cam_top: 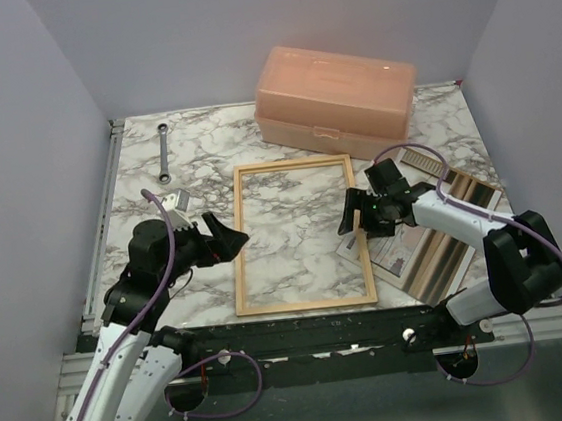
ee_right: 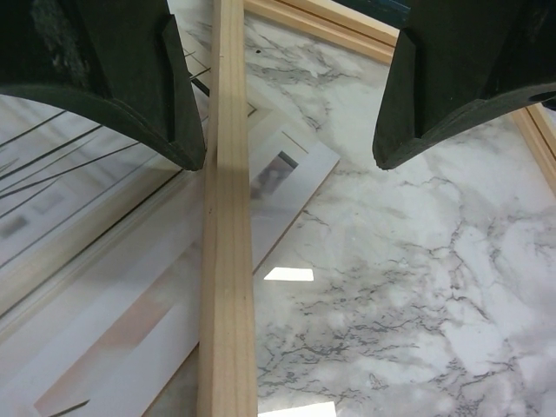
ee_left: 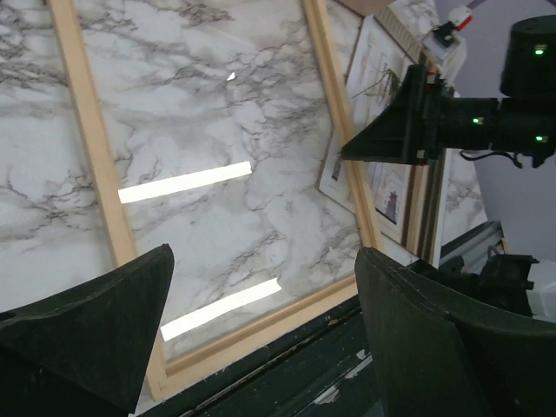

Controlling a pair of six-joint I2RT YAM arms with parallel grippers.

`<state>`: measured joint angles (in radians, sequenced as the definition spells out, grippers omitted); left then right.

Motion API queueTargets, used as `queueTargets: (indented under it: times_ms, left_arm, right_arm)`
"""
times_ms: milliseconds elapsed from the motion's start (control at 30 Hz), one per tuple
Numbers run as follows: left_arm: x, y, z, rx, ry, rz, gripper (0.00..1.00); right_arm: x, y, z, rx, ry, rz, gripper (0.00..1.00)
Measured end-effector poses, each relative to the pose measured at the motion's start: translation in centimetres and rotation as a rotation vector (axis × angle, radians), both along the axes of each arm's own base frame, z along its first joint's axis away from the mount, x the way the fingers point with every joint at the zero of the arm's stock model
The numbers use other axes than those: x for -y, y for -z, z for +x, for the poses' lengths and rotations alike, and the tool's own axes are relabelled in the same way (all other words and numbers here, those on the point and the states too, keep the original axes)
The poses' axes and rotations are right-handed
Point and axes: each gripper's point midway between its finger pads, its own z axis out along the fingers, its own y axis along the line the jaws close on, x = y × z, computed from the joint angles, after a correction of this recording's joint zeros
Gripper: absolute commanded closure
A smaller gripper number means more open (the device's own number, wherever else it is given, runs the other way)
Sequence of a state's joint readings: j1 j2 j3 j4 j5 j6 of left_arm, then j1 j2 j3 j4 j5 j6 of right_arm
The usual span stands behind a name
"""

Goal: Put the photo into the frame
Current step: Move the photo frame to the center of the board.

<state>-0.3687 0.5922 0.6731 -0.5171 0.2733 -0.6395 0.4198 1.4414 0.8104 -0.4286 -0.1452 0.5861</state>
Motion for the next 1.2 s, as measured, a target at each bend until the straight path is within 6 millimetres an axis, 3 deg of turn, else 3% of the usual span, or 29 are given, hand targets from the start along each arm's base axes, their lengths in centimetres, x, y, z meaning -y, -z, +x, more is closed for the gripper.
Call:
queueTargets:
  times_ms: [200,400,1200]
  left_arm:
    - [0.9,-3.2,-1.2,0.073,0.067,-0.068,0.04]
    - [1.4,-4.2,-1.7,0.085,0.101,-0.093,0.04]
    - [1.8,-4.0,-2.3,0.053,0.128,-0.114,0.01]
  right_arm:
    - [-0.8,0.4,-0.1,-0.016,-0.016,0.025,0.15]
    - [-1.6,1.1,-0.5,-0.041,-0.036,0.026,0.15]
    - [-8.3,0.8,0.5,-0.048,-0.132,0.079,0.15]
